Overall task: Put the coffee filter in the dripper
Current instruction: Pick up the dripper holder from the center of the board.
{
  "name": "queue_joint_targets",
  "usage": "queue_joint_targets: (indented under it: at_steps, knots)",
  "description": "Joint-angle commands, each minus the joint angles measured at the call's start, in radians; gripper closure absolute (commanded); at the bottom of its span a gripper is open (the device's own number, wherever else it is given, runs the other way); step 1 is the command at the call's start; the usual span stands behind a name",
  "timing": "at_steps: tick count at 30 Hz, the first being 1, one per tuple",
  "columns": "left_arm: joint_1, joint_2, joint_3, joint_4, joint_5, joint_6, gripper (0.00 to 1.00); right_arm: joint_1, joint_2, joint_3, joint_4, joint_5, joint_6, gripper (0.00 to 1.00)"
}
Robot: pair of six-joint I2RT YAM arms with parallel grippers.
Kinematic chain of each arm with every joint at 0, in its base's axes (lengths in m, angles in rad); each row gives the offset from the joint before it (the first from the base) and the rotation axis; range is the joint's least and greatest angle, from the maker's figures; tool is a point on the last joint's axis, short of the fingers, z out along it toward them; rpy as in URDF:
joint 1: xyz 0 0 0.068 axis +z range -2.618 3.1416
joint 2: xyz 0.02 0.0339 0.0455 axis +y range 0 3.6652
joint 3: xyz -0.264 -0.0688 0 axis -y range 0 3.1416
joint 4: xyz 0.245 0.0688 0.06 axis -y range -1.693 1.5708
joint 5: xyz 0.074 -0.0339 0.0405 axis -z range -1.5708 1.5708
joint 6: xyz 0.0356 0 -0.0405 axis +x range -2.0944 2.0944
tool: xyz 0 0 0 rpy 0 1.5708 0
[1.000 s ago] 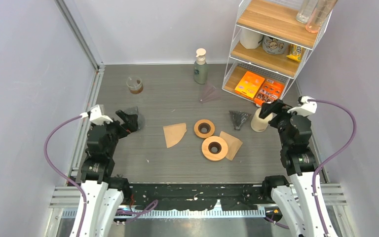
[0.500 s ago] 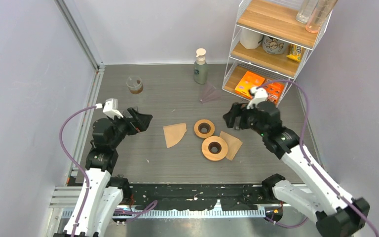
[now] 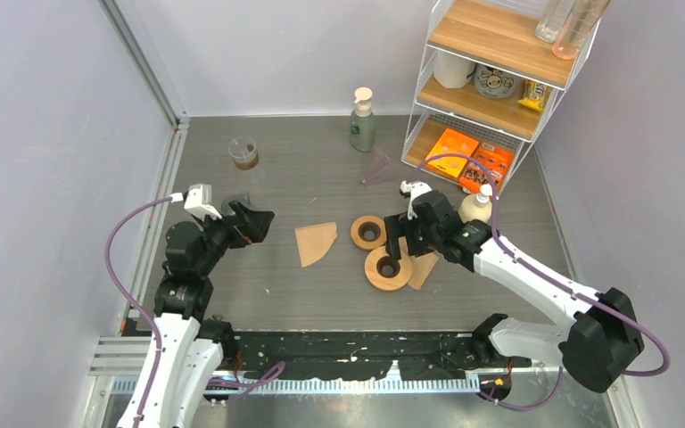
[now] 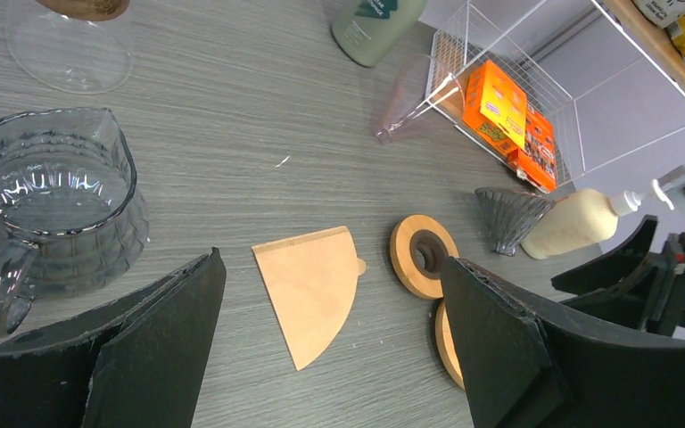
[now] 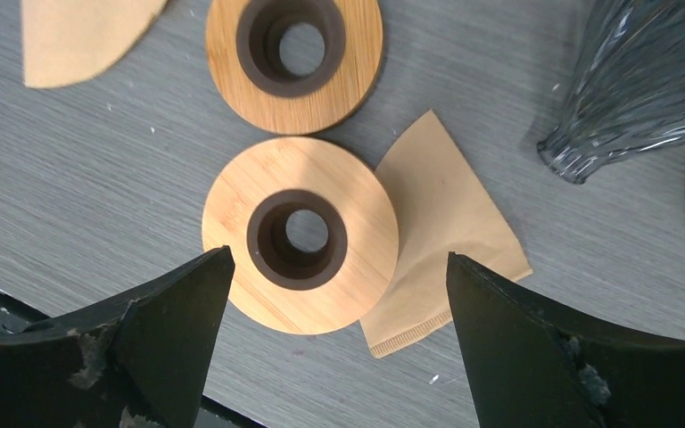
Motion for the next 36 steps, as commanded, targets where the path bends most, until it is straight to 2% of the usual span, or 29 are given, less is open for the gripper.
queue_joint_targets:
  at_steps: [1,11,22,26,30,36]
  knots:
    - [-0.005,0.002,-0.002,0.032,-0.005,0.021,0.01,0.004,0.051,-0.046,0.013,-0.027,0.007,0.06]
    - [-0.005,0.016,0.0,0.025,-0.018,0.019,0.01,0.004,0.161,-0.089,0.079,-0.027,0.01,0.23]
    - [-0.005,0.034,0.011,0.008,-0.039,0.025,0.01,0.004,0.24,-0.103,0.158,-0.058,0.026,0.36]
    - [-0.005,0.042,0.013,0.009,-0.039,0.025,0.01,0.004,0.241,-0.104,0.164,-0.052,0.031,0.46]
    - [-0.005,0.047,0.016,0.008,-0.037,0.025,0.01,0.004,0.23,-0.102,0.159,-0.049,0.031,0.6]
    - [-0.005,0.053,0.017,0.008,-0.034,0.023,0.01,0.004,0.226,-0.094,0.152,-0.052,0.027,0.7]
